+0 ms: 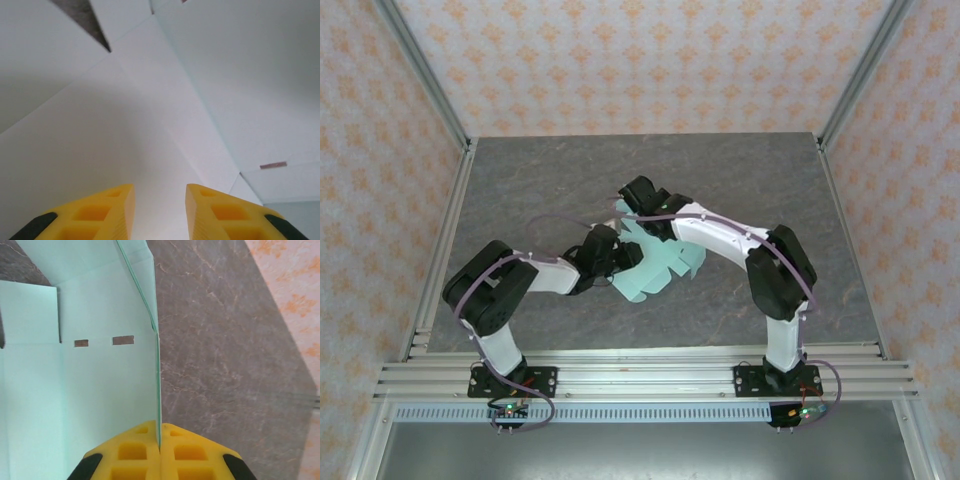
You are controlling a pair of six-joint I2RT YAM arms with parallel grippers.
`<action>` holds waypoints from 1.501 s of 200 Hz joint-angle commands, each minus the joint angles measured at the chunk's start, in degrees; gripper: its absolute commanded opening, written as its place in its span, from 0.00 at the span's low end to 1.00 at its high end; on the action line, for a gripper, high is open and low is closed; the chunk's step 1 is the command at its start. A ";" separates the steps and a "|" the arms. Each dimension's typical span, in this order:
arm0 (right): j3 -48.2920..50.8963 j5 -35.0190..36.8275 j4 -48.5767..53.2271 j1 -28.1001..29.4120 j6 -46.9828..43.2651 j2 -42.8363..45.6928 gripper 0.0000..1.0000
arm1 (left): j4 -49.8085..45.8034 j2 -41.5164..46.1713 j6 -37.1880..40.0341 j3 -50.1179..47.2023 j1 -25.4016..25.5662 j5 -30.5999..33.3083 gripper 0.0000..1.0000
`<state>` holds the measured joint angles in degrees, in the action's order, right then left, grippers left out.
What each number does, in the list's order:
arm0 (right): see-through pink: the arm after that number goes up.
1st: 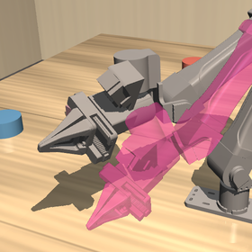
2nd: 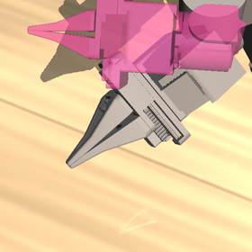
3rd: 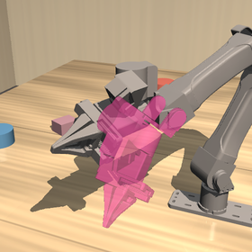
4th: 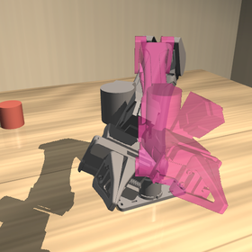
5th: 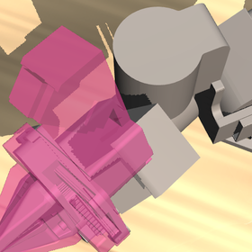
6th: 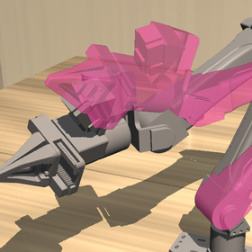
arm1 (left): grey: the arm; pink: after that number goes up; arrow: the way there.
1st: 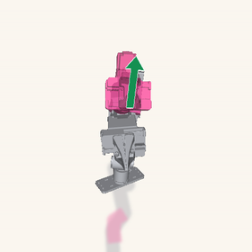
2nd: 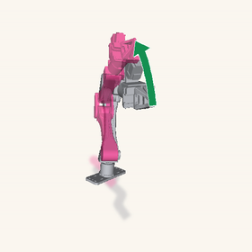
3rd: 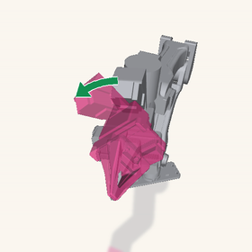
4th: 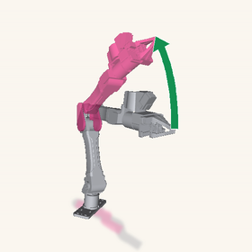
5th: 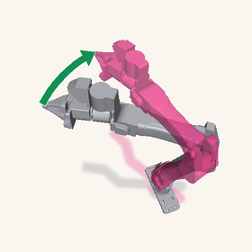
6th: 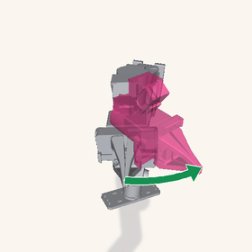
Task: Fold the paper box
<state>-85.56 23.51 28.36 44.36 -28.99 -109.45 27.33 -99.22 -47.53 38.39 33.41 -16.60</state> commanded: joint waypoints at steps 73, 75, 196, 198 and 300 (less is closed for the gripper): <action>12.42 8.27 -23.53 1.34 -18.16 3.47 0.00 | -4.80 6.26 2.89 -6.40 -3.78 3.00 0.36; 12.67 8.23 -23.92 1.34 -18.46 3.52 0.00 | -4.82 6.19 2.93 -6.40 -3.83 3.05 0.36; 15.62 -9.15 -19.03 -2.41 -20.38 11.65 0.00 | -8.16 15.60 10.71 -6.88 -6.50 2.48 0.41; 15.54 -9.70 -18.58 -2.61 -20.38 11.94 0.00 | -8.48 16.11 10.84 -6.92 -6.80 2.52 0.41; 4.76 -39.37 5.06 -11.25 -12.34 14.78 0.00 | -11.35 30.32 23.59 -1.40 -10.06 -7.49 0.52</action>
<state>-77.54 -5.06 26.02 34.85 -44.51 -96.36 14.44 -68.16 -30.20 33.50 23.53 -17.89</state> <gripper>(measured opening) 0.038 0.520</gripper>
